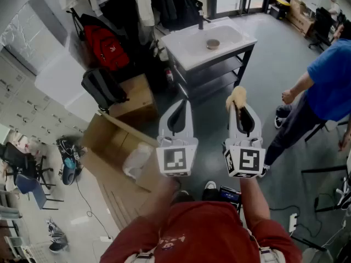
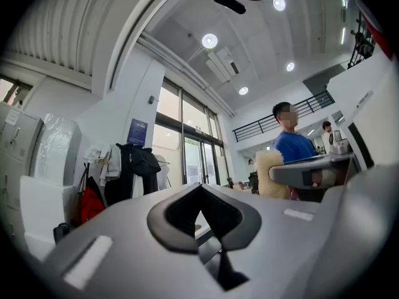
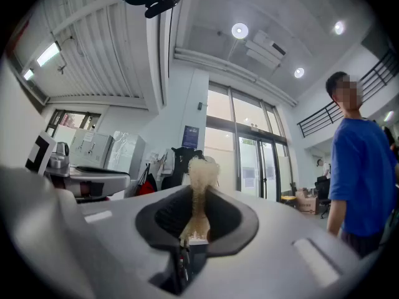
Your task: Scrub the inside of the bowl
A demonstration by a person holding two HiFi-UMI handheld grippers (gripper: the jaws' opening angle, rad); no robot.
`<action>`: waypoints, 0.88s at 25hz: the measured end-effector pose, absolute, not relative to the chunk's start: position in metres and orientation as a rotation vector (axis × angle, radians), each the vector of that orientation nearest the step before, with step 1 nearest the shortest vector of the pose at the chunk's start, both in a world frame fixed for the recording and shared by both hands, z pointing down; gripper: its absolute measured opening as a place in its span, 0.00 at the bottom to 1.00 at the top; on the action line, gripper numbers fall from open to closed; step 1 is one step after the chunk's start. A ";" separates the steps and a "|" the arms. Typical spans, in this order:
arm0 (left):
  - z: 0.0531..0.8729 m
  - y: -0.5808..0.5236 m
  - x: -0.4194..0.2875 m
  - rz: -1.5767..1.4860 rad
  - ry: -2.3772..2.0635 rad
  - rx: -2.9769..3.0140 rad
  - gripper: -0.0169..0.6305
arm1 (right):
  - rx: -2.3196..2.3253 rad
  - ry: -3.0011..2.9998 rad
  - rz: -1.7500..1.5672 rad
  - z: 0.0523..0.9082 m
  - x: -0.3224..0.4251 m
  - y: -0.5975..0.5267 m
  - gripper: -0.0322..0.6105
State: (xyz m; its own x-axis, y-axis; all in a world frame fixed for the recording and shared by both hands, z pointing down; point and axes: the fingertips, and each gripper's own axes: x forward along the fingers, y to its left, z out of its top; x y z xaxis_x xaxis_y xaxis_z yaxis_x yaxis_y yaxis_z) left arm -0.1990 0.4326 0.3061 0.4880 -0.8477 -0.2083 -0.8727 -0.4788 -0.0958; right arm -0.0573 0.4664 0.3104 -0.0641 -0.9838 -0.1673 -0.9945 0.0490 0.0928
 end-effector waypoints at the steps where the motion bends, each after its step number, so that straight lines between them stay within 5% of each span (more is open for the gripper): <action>1: 0.305 0.443 -0.204 0.192 1.483 -2.548 0.04 | -2.111 2.233 0.284 0.309 -0.064 0.478 0.13; 12: 0.306 0.506 -0.253 0.170 1.416 -2.574 0.04 | -2.149 2.185 0.302 0.306 -0.122 0.545 0.13; 22: 0.306 0.499 -0.228 0.184 1.364 -2.617 0.04 | -2.182 2.104 0.275 0.308 -0.095 0.544 0.13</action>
State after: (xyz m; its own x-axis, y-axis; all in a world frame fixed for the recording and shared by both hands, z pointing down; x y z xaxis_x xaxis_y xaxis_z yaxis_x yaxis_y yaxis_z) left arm -0.2283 0.4995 0.3062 0.5700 -0.7984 -0.1942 -0.8213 -0.5606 -0.1057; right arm -0.0952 0.5438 0.3076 0.0304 -0.9799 -0.1973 -0.9976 -0.0419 0.0544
